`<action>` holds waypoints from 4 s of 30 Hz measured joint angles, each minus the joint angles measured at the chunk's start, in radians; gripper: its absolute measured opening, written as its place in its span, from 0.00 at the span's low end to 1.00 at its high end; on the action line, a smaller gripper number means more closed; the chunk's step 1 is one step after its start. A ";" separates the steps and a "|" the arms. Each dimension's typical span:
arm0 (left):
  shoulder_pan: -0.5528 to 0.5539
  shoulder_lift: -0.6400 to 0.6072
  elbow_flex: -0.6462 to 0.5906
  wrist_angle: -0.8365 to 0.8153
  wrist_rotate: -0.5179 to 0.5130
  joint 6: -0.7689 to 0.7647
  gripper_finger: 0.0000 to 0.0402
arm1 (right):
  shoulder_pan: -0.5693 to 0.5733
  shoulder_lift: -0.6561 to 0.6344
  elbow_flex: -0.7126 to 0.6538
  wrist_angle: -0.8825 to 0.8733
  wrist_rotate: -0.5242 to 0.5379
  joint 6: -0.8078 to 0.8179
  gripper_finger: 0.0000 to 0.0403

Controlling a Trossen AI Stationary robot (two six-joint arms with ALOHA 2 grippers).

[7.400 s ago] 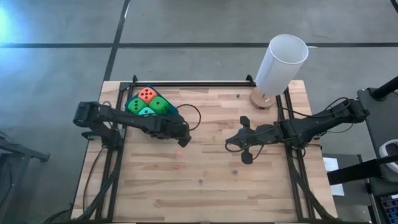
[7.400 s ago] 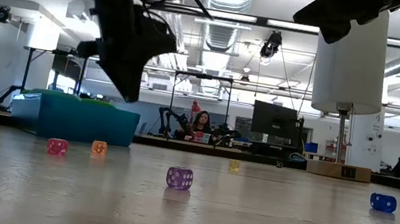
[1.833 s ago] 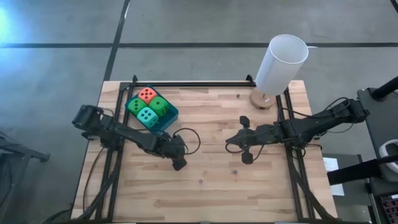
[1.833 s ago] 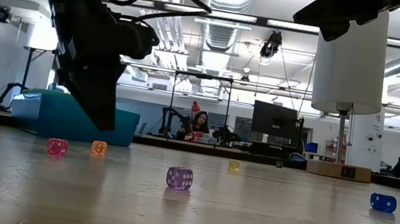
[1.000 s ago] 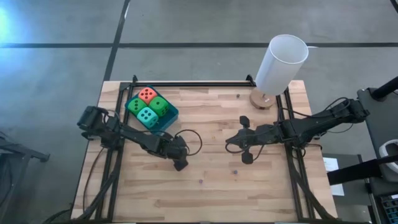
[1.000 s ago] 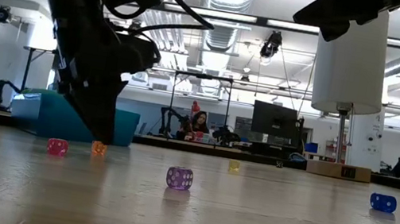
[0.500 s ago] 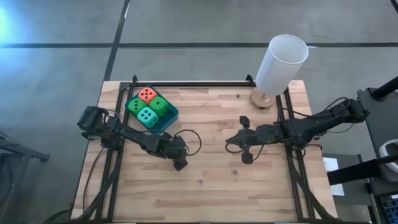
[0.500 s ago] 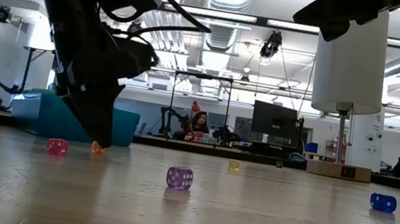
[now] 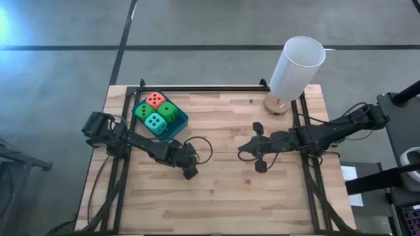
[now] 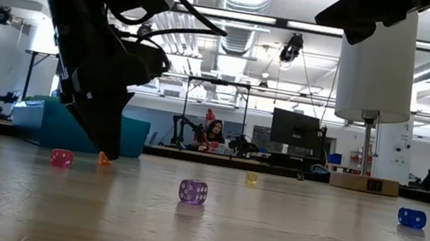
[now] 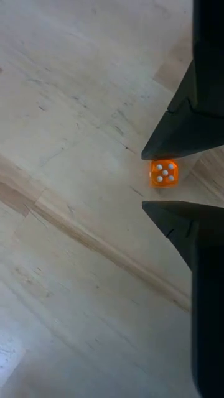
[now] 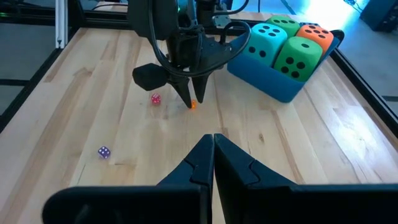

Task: Pick & Place Dice
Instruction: Put the small orange dice into the blue bin

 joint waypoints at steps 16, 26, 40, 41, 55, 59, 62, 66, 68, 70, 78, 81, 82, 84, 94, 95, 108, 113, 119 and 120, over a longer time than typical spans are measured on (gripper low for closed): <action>0.000 0.000 0.000 0.000 -0.015 0.008 0.29 | 0.000 0.000 0.000 0.000 0.000 0.000 0.02; 0.000 0.000 0.000 -0.001 -0.009 0.000 0.29 | 0.000 0.000 0.000 0.000 0.000 0.000 0.02; -0.001 0.034 0.003 -0.002 0.011 -0.007 0.28 | 0.000 0.000 0.000 -0.001 0.000 -0.004 0.02; -0.001 0.035 0.004 -0.003 0.010 -0.007 0.27 | 0.000 0.000 0.000 -0.001 0.000 -0.004 0.02; -0.001 0.007 0.004 -0.024 0.012 0.004 0.11 | 0.000 0.000 0.000 0.000 0.000 -0.002 0.02; 0.000 -0.025 0.039 -0.092 -0.027 0.004 0.11 | 0.000 0.000 0.000 -0.001 0.000 -0.003 0.02; 0.000 -0.058 0.062 -0.163 -0.076 0.004 0.12 | 0.000 0.000 0.000 -0.001 0.000 0.000 0.02; 0.001 -0.124 0.083 -0.236 -0.151 0.003 0.12 | 0.000 0.000 0.000 0.000 0.000 0.000 0.02; 0.003 -0.157 0.085 -0.274 -0.188 -0.007 0.12 | 0.000 0.000 0.000 -0.001 0.000 0.000 0.02; 0.007 -0.195 0.084 -0.311 -0.227 -0.031 0.12 | 0.000 0.000 0.000 0.000 0.000 0.000 0.02; 0.063 -0.277 0.053 -0.376 -0.330 -0.119 0.12 | 0.000 0.000 -0.002 -0.001 0.000 0.000 0.02; 0.105 -0.277 0.033 -0.386 -0.330 -0.131 0.12 | 0.000 0.000 -0.002 -0.001 0.000 -0.003 0.02; 0.119 -0.277 0.029 -0.388 -0.332 -0.132 0.12 | 0.000 0.000 -0.002 -0.001 0.000 -0.003 0.02; 0.151 -0.277 0.019 -0.384 -0.334 -0.132 0.12 | 0.000 0.000 -0.002 -0.001 0.000 -0.003 0.02; 0.288 -0.276 -0.019 -0.385 -0.338 -0.132 0.12 | 0.000 0.000 -0.002 -0.001 0.002 -0.011 0.02; 0.295 -0.276 -0.019 -0.383 -0.338 -0.132 0.12 | 0.000 0.000 -0.002 -0.001 0.002 -0.011 0.02; 0.351 -0.275 -0.020 -0.383 -0.341 -0.123 0.25 | 0.000 0.000 -0.002 -0.001 0.001 -0.011 0.02; 0.370 -0.274 -0.020 -0.390 -0.341 -0.124 0.31 | 0.000 0.000 -0.002 -0.001 0.001 -0.011 0.02; 0.394 -0.274 -0.021 -0.459 -0.341 -0.124 0.38 | 0.000 0.000 -0.002 -0.001 0.001 -0.011 0.02; 0.397 -0.274 -0.021 -0.467 -0.341 -0.124 0.39 | 0.000 0.000 -0.002 -0.001 0.001 -0.011 0.02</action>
